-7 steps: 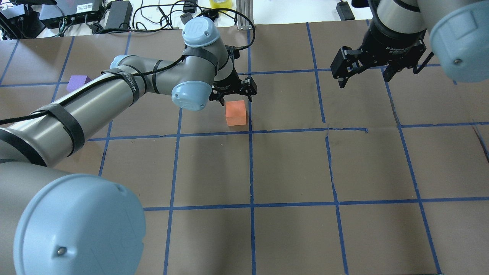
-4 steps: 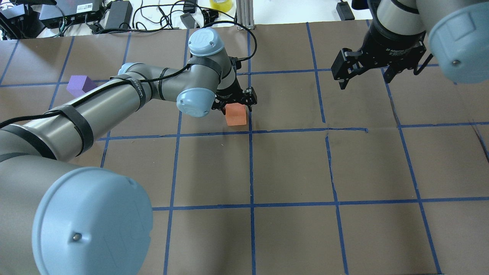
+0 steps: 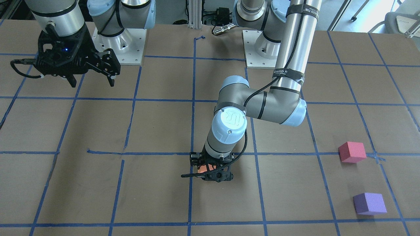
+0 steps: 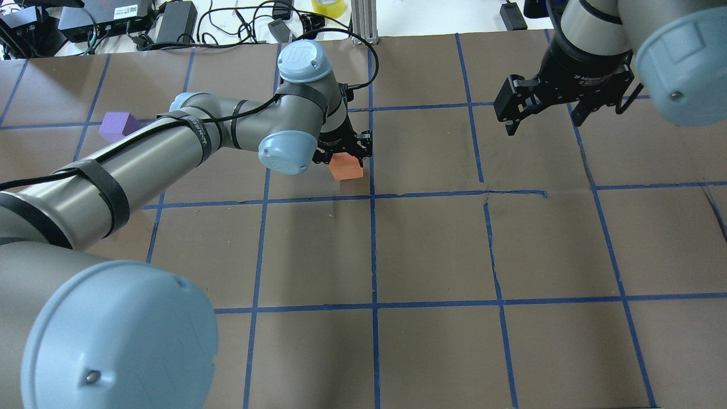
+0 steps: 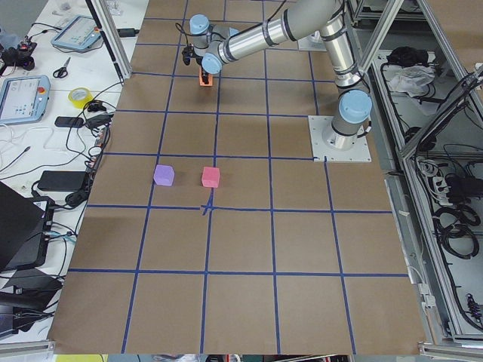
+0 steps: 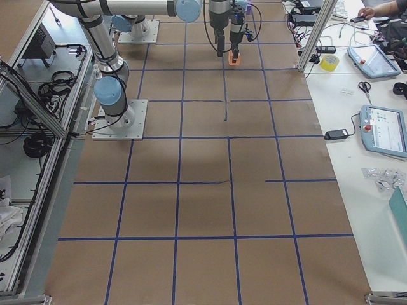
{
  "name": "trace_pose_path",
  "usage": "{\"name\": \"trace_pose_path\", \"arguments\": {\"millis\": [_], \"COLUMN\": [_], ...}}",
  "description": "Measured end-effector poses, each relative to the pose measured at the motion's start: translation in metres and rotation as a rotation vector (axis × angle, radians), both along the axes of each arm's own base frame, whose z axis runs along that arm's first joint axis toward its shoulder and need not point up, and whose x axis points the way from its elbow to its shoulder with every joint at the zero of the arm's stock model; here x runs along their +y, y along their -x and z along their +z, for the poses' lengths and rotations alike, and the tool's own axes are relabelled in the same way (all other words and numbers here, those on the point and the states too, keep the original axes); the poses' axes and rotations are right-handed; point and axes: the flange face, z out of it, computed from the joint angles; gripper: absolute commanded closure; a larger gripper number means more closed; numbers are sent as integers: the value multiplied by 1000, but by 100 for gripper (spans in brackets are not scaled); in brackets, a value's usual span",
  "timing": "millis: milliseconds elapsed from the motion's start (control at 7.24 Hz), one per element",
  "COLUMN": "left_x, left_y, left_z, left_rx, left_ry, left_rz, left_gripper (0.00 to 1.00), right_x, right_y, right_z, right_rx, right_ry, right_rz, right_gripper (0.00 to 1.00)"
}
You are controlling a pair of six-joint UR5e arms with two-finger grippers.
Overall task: Arrange blocks in a line
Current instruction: 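Carry the orange block with the left gripper toward the purple block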
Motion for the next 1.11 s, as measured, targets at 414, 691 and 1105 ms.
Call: {"name": "trace_pose_path", "arguments": {"millis": [414,691,1105], "left_x": [-23,-23,-12], "left_y": [-127,-266,-435], "left_z": [82,113,100], "left_rx": [-33,-31,-30], "left_ry": [-2,-34,-36], "left_rz": [-45,-80,-33], "left_gripper": [100,100,100], "right_x": [0,0,0], "right_y": [0,0,0], "right_z": [0,0,0], "right_rx": [0,0,-1], "right_ry": [0,0,1], "right_rz": [0,0,0], "right_gripper": [0,0,0]}}
